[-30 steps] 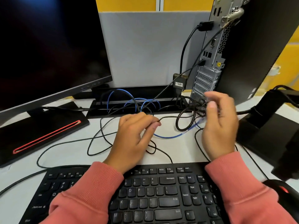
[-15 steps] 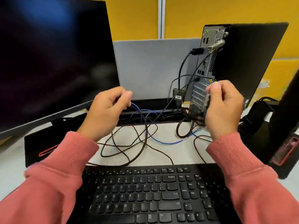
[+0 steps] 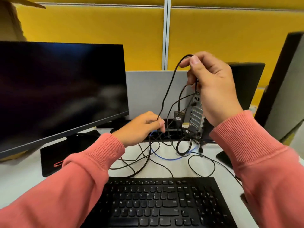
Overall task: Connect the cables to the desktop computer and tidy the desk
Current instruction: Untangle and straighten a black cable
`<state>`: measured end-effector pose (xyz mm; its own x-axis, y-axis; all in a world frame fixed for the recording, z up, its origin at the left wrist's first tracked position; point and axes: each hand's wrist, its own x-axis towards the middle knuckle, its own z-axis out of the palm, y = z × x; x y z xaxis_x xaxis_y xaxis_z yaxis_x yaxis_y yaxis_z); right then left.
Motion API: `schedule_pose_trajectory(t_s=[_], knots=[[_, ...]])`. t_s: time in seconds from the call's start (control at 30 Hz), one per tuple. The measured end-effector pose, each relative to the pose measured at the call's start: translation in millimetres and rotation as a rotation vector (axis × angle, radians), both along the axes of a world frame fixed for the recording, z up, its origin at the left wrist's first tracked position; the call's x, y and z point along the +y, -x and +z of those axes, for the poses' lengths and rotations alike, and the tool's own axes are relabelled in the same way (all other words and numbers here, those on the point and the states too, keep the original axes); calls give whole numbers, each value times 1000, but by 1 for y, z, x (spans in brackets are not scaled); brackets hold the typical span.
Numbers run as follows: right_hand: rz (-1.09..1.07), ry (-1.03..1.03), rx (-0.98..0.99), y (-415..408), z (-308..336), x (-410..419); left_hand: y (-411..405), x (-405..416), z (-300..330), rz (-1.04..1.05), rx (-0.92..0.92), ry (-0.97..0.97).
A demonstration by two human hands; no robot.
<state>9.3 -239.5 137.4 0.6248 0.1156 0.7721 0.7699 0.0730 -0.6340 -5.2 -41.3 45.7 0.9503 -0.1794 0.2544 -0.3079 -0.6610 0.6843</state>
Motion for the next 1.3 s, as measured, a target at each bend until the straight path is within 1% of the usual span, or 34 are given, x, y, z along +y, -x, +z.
schedule_pose_trajectory(t_s=[0.03,0.07,0.13,0.17,0.2,0.27,0.3,0.33,0.4,0.43,0.47,0.5,0.53,0.57,0.6,0.63,0.67,0.7,0.8,0.87,0.9,0.93,0.97,1.07,1.1,1.17,1.2,1.23,1.27,1.3], knots=[[-40,-9,3,-1,4,-2,1,4,0,34,-2,41],[-83,-7,18,-4,4,-3,1,7,1,76,-20,122],[-177,39,64,-12,-3,-5,1,13,7,145,-89,308],[-221,74,91,-16,-8,-4,2,16,13,167,-125,371],[-263,106,113,-19,-14,-3,4,19,19,181,-162,410],[-327,169,165,-26,-26,-1,6,27,31,216,-215,415],[-352,226,198,-28,-31,0,7,30,36,250,-239,388],[-372,329,237,-31,-34,-1,8,32,42,291,-267,353],[-401,635,356,-35,-36,-3,14,32,55,365,-328,232],[-412,735,417,-35,-35,-4,17,31,60,386,-364,134],[-410,741,447,-32,-31,-4,21,28,65,391,-399,28],[-375,652,448,-25,-23,-3,25,23,71,385,-426,-68],[-294,501,426,-17,-14,-3,30,15,76,375,-441,-140],[-170,371,389,-9,-3,-2,33,7,83,366,-451,-203],[-13,301,373,0,8,-1,37,-3,89,358,-464,-256],[134,292,380,9,19,1,39,-12,96,349,-475,-302],[216,331,388,18,28,4,41,-20,103,332,-483,-339],[236,392,379,24,34,5,42,-26,109,308,-487,-360],[141,612,270,20,46,-2,43,-34,120,254,-496,-329],[108,737,147,12,49,-11,40,-28,121,269,-491,-279],[65,765,79,7,49,-15,36,-23,120,266,-482,-242],[37,745,30,4,48,-17,35,-17,119,243,-466,-194],[39,676,4,1,48,-19,31,-9,115,200,-438,-130],[80,315,-5,-4,47,-24,28,7,90,38,-303,64],[85,179,19,-6,50,-26,27,12,77,7,-272,91],[93,-81,86,-10,56,-35,25,22,52,3,-234,83],[59,-167,109,-13,58,-39,23,26,44,17,-243,73],[-8,-199,113,-18,60,-41,23,29,40,43,-278,79],[-110,-170,106,-20,59,-41,23,29,41,76,-330,111],[-222,-82,100,-22,55,-39,26,27,48,111,-396,169]])
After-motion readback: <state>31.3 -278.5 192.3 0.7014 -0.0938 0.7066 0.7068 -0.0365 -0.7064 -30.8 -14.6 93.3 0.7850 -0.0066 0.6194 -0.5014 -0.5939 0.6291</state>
